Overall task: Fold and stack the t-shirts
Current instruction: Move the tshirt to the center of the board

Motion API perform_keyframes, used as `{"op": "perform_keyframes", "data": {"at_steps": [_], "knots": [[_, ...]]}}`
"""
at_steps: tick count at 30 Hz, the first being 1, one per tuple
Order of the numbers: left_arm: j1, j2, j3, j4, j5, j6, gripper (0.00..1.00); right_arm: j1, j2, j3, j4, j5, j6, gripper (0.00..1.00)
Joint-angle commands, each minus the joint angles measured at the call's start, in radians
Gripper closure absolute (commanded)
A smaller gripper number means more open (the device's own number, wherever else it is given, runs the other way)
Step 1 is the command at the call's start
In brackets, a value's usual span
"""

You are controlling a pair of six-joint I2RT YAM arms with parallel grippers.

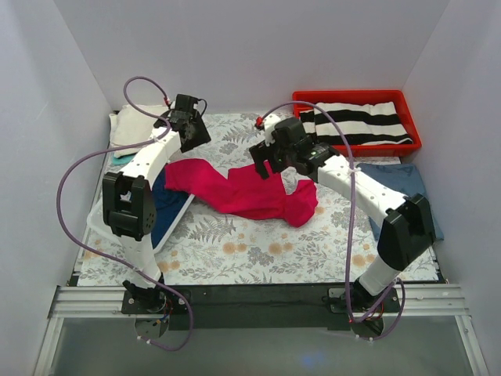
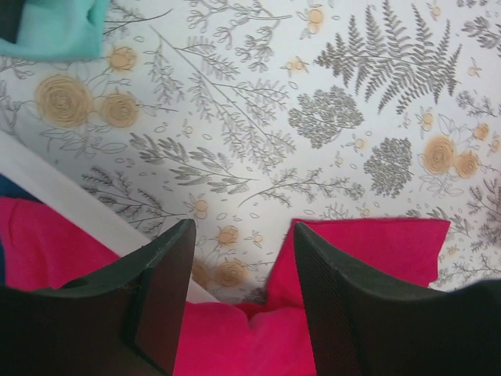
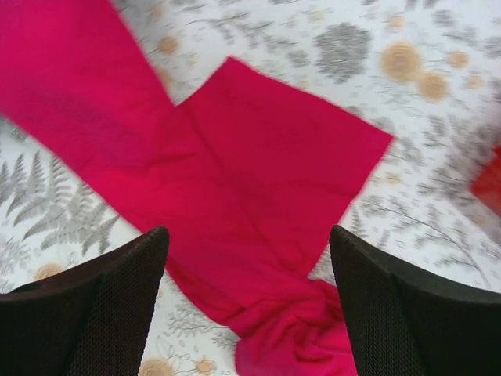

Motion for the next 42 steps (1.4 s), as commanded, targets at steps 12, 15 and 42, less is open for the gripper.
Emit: {"op": "perform_keyframes", "data": {"at_steps": [12, 15, 42], "knots": [[0.074, -0.077, -0.118, -0.044, 0.074, -0.044, 0.49, 0.136, 0.284, 0.095, -0.082, -0.185, -0.075, 0.12], [0.103, -0.079, -0.124, -0.055, 0.06, -0.048, 0.49, 0.136, 0.333, 0.111, -0.082, -0.188, -0.075, 0.12], [0.402, -0.102, -0.284, -0.033, -0.021, -0.055, 0.5, -0.04, 0.213, -0.201, -0.213, 0.151, 0.062, 0.99]]}}
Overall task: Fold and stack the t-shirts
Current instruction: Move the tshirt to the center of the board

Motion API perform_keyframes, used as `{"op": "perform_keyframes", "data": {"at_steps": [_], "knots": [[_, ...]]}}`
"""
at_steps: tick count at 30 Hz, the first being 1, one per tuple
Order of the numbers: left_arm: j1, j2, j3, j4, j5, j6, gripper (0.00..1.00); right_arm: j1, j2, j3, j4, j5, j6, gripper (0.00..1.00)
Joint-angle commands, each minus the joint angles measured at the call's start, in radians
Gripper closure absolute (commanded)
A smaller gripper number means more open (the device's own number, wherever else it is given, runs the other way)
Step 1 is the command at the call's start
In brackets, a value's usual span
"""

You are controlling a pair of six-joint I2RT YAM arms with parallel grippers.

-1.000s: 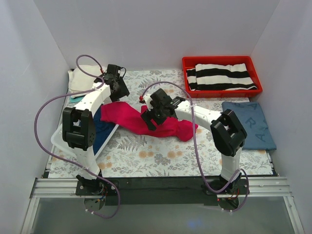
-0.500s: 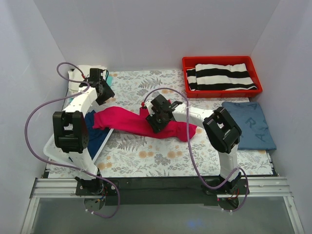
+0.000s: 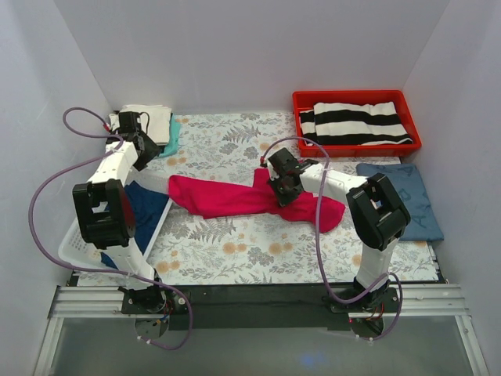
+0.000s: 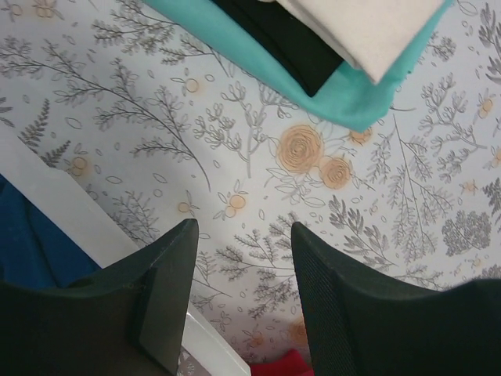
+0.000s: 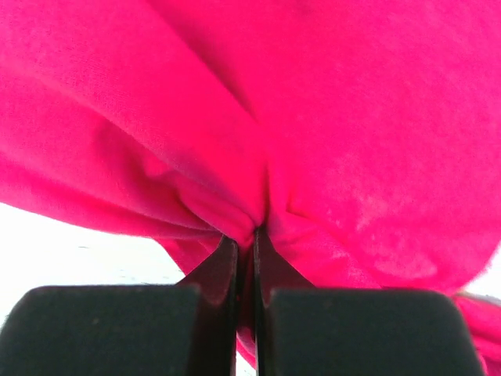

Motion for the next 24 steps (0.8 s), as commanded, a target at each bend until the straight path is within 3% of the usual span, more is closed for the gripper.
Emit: {"op": "perform_keyframes", "data": {"at_steps": [1, 6, 10, 19, 22, 24], "knots": [[0.028, 0.015, -0.01, -0.129, -0.074, -0.002, 0.5, -0.051, -0.03, -0.037, -0.126, 0.154, 0.012, 0.99], [0.048, 0.021, 0.032, -0.156, -0.184, -0.043, 0.51, -0.084, -0.033, -0.028, -0.157, 0.243, 0.045, 0.99], [0.085, 0.035, 0.084, -0.151, -0.161, -0.051, 0.51, -0.097, -0.022, 0.003, -0.199, 0.312, 0.097, 0.99], [0.099, 0.174, 0.314, -0.145, -0.2, -0.043, 0.51, -0.097, -0.028, 0.075, -0.191, 0.275, 0.099, 0.99], [0.105, 0.188, 0.357, -0.116, -0.157, -0.031, 0.52, -0.097, -0.031, 0.084, -0.192, 0.263, 0.104, 0.99], [0.106, 0.161, 0.343, -0.071, -0.03, 0.002, 0.52, -0.097, -0.031, 0.081, -0.191, 0.263, 0.104, 0.99]]}}
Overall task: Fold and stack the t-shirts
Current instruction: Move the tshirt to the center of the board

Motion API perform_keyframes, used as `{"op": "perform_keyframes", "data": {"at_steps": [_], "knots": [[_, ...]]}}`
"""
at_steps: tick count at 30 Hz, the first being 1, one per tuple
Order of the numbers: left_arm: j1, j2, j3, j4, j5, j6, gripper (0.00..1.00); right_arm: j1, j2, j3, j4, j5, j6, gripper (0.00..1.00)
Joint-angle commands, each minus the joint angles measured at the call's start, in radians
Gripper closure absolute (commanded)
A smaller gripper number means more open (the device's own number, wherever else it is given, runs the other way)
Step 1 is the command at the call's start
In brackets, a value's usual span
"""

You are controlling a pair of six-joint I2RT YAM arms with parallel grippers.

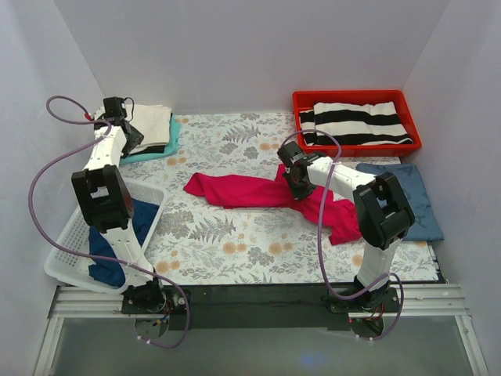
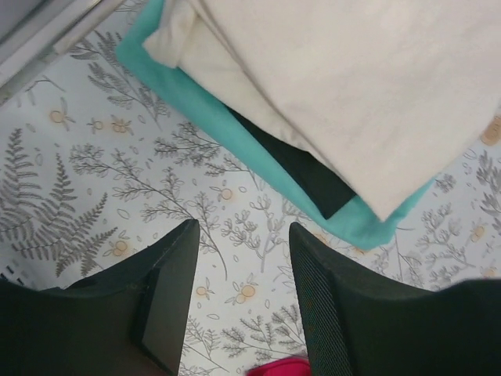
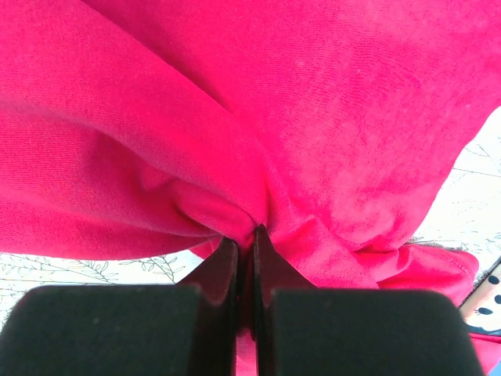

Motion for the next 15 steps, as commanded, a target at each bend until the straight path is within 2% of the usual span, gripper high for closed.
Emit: {"op": "perform_keyframes", "data": {"at_steps": [1, 3, 7, 11, 15], "knots": [[0.007, -0.07, 0.022, 0.073, 0.157, 0.048, 0.52, -0.006, -0.006, 0.035, -0.014, 0.011, 0.027, 0.99], [-0.001, -0.084, 0.018, 0.072, 0.282, 0.06, 0.52, -0.006, 0.001, 0.044, -0.014, 0.006, 0.028, 0.99], [-0.05, -0.145, -0.059, 0.072, 0.427, 0.091, 0.53, -0.006, 0.008, 0.062, -0.014, 0.009, 0.035, 0.99], [-0.177, -0.218, -0.1, 0.049, 0.435, 0.16, 0.53, -0.006, 0.038, 0.091, -0.015, 0.014, 0.032, 0.99], [-0.275, -0.267, -0.135, 0.0, 0.398, 0.16, 0.53, -0.006, 0.06, 0.11, -0.015, 0.005, 0.03, 0.99]]}}
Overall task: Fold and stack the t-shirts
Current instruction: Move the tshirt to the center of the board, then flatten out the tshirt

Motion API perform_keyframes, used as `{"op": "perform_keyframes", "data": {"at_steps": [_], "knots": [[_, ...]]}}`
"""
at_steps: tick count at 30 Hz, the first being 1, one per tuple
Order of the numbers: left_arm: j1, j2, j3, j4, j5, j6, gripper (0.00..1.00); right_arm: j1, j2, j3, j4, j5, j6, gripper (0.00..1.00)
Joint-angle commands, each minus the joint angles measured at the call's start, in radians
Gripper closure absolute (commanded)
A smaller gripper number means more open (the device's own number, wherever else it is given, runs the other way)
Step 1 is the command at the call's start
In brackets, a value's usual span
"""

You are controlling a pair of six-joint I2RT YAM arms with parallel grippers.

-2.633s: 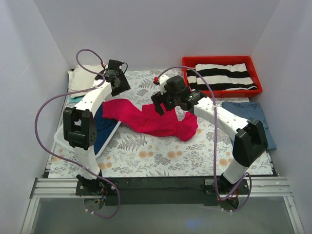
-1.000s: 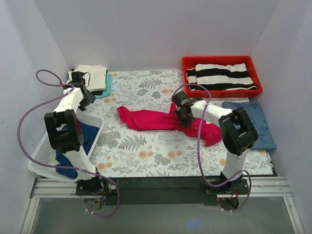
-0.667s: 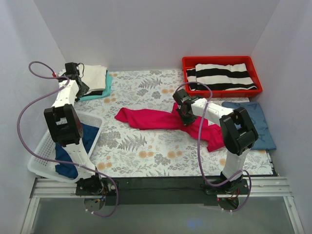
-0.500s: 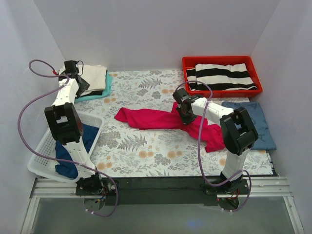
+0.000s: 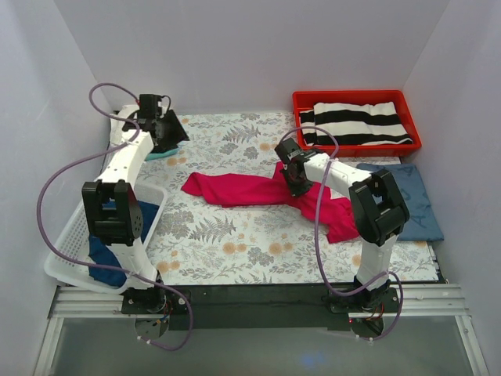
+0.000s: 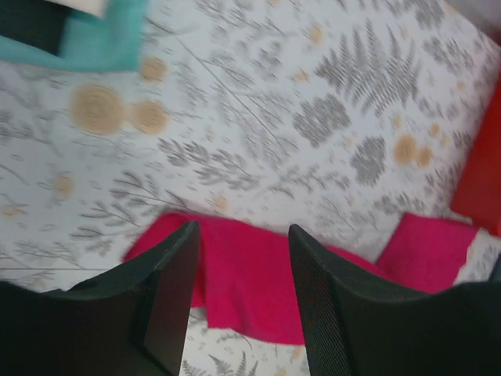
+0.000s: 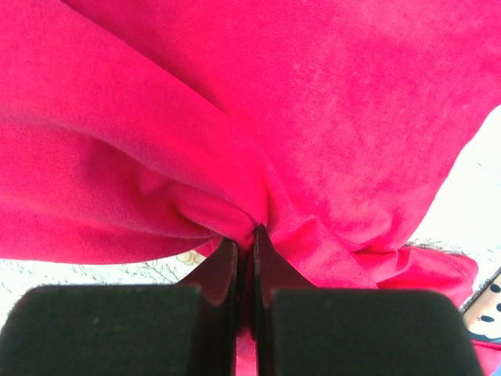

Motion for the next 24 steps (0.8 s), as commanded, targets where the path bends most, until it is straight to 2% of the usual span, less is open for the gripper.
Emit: {"op": "perform_keyframes", "data": {"at_steps": [1, 8, 13, 20, 24], "knots": [[-0.073, -0.127, -0.08, -0.053, 0.027, 0.027, 0.53, -0.006, 0.022, 0.055, 0.0, 0.003, 0.011, 0.99], [-0.09, -0.357, -0.369, -0.076, 0.007, -0.037, 0.55, -0.009, 0.037, 0.064, 0.003, 0.028, 0.023, 0.99], [-0.107, -0.475, -0.5, -0.117, -0.004, -0.051, 0.55, -0.027, 0.057, 0.08, 0.0, 0.006, 0.052, 0.99], [-0.111, -0.515, -0.617, -0.119, -0.007, -0.075, 0.55, -0.03, 0.066, 0.092, 0.002, -0.011, 0.048, 0.99], [-0.111, -0.505, -0.631, -0.139, -0.079, -0.094, 0.55, -0.03, 0.062, 0.091, 0.002, -0.027, 0.052, 0.99]]}}
